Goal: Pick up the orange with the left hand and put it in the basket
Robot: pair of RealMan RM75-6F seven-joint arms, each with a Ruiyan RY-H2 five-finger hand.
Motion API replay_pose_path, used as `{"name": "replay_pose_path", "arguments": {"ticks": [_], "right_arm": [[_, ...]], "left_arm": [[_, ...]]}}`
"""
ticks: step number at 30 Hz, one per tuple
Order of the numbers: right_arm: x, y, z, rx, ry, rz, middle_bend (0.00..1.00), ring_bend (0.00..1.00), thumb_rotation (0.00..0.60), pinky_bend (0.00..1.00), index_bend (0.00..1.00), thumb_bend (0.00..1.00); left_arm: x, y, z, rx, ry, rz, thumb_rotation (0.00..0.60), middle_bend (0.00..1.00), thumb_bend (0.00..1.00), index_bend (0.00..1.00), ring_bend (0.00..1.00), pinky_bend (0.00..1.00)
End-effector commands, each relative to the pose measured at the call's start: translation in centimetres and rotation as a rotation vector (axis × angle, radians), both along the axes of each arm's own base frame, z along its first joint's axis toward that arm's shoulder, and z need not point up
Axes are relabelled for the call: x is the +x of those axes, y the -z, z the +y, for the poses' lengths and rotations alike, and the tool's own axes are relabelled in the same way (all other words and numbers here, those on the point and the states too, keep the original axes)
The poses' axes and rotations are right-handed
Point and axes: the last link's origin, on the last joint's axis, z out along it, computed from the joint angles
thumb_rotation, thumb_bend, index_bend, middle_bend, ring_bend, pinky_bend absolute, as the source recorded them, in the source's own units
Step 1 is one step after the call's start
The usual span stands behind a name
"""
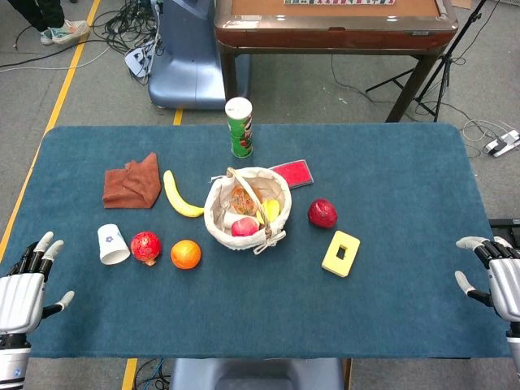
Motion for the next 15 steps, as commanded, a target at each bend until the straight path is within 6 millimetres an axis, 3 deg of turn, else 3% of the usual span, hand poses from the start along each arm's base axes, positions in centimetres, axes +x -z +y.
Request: {"name": "replay_pose_path", "arguments": {"ticks": [1,15], "right_arm": [[0.04,-0.01,-0.05,0.000,-0.002,0.001,0.33,0.33,0.600,0.40,0.35,0.29],[0.02,-0.56,-0.41,-0.016,-0.011,0.014,0.33,0.33,0.600,0.40,0.35,0.29]], "left_arm": [[-0.01,-0.02,0.00,0.002,-0.001,-0.001,0.600,0.01,0.19,0.16,0.10,0.29],[0.33,-0.13,-0.08,-0.020,0.035,-0.009,0.600,0.01,0.19,0.16,0.10,0.28]]}}
